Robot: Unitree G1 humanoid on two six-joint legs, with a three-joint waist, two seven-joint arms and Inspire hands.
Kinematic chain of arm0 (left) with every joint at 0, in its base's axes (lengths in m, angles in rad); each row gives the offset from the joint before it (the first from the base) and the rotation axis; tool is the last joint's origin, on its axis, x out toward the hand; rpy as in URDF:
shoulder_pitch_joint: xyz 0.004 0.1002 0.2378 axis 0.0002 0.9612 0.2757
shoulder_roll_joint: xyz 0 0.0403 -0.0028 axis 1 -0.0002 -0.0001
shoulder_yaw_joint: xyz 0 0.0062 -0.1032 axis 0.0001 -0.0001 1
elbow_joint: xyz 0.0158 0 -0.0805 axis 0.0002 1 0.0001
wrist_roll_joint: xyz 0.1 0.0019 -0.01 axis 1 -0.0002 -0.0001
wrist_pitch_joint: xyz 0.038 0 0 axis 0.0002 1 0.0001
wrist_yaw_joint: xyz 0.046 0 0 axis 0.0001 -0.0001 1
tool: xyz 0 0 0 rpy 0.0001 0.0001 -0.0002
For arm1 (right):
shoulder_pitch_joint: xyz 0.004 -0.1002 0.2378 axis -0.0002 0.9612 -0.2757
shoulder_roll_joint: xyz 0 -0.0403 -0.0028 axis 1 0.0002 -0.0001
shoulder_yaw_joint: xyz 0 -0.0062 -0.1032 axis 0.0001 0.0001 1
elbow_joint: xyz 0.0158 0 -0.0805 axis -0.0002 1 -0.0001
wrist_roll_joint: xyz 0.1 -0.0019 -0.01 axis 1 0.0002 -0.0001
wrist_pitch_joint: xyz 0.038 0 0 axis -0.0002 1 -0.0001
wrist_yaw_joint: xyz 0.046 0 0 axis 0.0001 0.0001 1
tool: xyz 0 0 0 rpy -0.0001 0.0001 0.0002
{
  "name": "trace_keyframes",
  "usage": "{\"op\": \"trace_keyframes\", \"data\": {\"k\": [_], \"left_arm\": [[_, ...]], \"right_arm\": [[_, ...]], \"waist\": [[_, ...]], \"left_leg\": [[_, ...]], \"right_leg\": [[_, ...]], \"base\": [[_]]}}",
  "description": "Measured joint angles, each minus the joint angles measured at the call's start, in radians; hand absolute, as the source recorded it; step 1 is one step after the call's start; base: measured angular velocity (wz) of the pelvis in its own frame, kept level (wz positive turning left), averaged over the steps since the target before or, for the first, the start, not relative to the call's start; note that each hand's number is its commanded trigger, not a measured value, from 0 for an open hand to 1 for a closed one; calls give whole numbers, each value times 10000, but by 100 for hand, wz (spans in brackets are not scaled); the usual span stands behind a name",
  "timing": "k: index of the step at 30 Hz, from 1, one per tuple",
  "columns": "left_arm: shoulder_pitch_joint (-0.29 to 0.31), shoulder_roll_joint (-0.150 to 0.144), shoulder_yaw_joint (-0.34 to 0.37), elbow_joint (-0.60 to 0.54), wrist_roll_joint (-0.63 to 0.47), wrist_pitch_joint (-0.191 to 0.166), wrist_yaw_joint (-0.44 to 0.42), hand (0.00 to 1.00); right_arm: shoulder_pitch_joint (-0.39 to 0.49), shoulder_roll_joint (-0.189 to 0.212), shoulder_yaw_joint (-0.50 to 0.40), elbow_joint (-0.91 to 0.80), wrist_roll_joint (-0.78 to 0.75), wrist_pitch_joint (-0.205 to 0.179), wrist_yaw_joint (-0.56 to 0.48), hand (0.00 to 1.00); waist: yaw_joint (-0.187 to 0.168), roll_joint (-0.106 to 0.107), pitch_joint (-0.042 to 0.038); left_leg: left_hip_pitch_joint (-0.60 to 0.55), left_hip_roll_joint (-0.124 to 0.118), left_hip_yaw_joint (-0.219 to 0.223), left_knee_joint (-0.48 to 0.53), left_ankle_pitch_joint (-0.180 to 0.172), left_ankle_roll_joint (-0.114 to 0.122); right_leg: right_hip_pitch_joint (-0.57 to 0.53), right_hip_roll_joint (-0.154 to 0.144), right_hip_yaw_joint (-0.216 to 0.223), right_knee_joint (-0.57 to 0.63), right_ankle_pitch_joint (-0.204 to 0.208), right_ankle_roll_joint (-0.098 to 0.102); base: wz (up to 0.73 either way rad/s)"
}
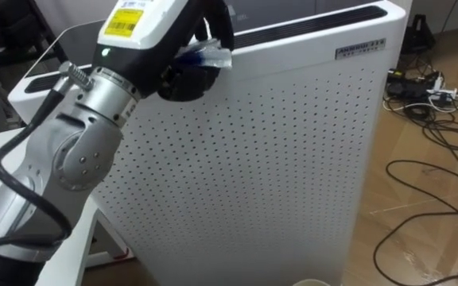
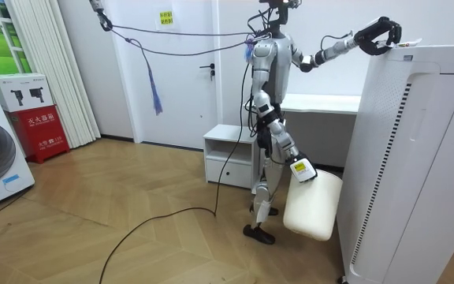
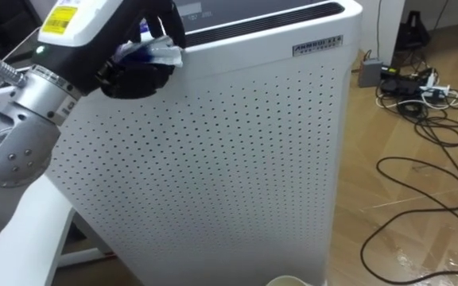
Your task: Pick garbage
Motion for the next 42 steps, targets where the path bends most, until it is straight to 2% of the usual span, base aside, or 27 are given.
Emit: {"op": "trace_keyframes", "data": {"k": [14,20,22,27,29,31,35,36,37,38,40,42], "left_arm": [[-12,-25,-16,-24,92,0,61,100],[170,-49,12,-473,-228,78,65,100],[402,-52,43,-919,-835,237,62,100],[900,-95,244,-1381,-2612,183,72,100],[1192,-97,353,-1646,-3496,147,72,100],[1490,-101,360,-1935,-4310,-39,67,100],[1910,-100,271,-2352,-5940,-368,-58,100],[2142,-100,185,-2566,-6527,-502,-259,100],[2360,-81,-75,-2637,-7295,-530,-723,100],[2508,-53,-283,-2637,-7611,-515,-978,100],[3222,-15,-1190,-2625,-8455,-183,-2004,100],[3484,-23,-1603,-2625,-8888,24,-2715,100]], "right_arm": [[-12,-45,0,-272,9,0,-38,100],[-13,-16,0,-739,131,-1,-153,100],[-12,-29,79,-881,423,-1,-131,100],[-18,-70,347,-1635,780,1,-244,100],[-75,-64,403,-1727,781,-2,-269,100],[-132,-62,526,-1732,786,-2,-436,100],[-148,-67,724,-1753,1008,-1,-630,100],[-148,-69,861,-1753,1158,-2,-648,100],[-153,-65,901,-1754,1233,-2,-598,100],[-177,-61,917,-1753,1243,-2,-568,100],[-274,-61,991,-1753,1241,-6,-466,100],[-276,-64,990,-1753,1198,-6,-415,100]], "waist": [[25,3,-6],[18,5,-27],[-24,38,-54],[22,47,-124],[-11,-12,-115],[-22,-104,-102],[12,-166,-148],[-12,-211,-164],[-10,-264,-163],[-6,-272,-166],[-20,-280,-164],[-1,-283,-162]], "left_leg": [[-21,-4,4,7,1,-1],[-128,3,-5,33,0,-1],[-166,-2,-9,6,1,-1],[-192,20,-148,-16,1,-1],[-193,38,-123,-22,1,-1],[-196,13,-125,-15,1,0],[-277,-18,-124,75,3,4],[-283,-18,-128,101,3,5],[-290,-17,-127,121,3,5],[-294,-14,-127,125,3,5],[-341,-11,-127,162,3,5],[-414,2,-132,181,3,4]], "right_leg": [[-13,-6,-12,10,0,0],[1,-20,-186,-64,3,-5],[16,-24,-241,-95,3,-6],[52,-43,-337,-55,3,-6],[81,-69,-452,-57,2,-5],[143,-121,-636,-70,-12,18],[197,-179,-739,-176,-12,42],[237,-189,-796,-212,-8,49],[264,-193,-831,-219,-10,51],[267,-195,-847,-221,-10,51],[213,-194,-840,-211,-10,50],[143,-179,-826,-200,-8,47]], "base": [[0],[7],[11],[2],[9],[15],[9],[12],[11],[7],[0],[0]]}}
